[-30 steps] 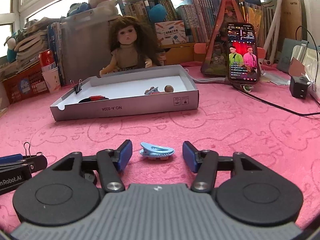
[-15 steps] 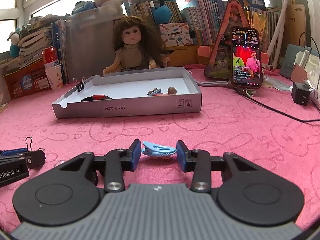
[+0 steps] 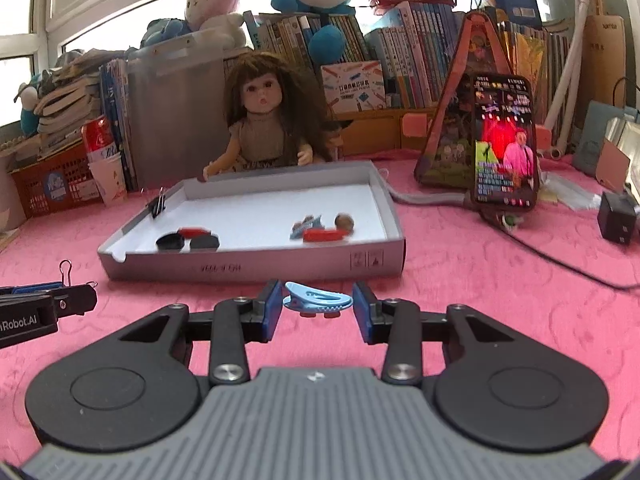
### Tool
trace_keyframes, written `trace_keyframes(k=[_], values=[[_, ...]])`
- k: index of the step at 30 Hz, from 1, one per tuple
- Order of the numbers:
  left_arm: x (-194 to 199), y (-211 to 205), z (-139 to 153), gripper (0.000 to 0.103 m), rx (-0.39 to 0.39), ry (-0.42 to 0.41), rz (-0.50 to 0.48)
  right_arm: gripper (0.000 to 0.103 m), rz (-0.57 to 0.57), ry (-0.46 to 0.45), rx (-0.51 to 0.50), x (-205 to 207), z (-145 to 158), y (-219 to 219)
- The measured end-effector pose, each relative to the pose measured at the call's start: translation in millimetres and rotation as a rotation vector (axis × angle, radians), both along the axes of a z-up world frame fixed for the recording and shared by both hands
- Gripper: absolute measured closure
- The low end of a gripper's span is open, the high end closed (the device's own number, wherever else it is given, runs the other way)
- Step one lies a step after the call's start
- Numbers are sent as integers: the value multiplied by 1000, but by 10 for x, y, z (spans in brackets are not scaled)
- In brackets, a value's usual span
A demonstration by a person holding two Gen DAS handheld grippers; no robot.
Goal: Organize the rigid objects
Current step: 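Carry the binder clip and blue hair clip over the white tray with both tools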
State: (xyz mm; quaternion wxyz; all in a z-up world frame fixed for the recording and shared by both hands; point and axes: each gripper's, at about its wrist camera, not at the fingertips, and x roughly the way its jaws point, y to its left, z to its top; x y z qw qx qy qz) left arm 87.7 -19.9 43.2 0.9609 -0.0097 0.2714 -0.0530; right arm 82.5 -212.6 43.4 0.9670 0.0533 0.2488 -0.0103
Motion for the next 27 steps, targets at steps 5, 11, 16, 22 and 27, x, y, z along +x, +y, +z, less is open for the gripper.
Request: trace_keyframes(k=[5, 11, 16, 22, 27], values=[[265, -42, 126, 73, -39, -11, -23, 60, 3, -5, 21, 234, 108, -104], [670, -47, 177, 73, -88, 44, -26, 60, 28, 12, 37, 539, 168, -204], [1009, -82, 191, 73, -93, 86, -23, 60, 19, 48, 37, 843, 168, -273], [1425, -197, 161, 73, -54, 118, -3, 60, 15, 93, 15, 1220, 162, -324], [1732, -291, 14, 73, 26, 148, 29, 60, 19, 116, -3, 1479, 149, -361]])
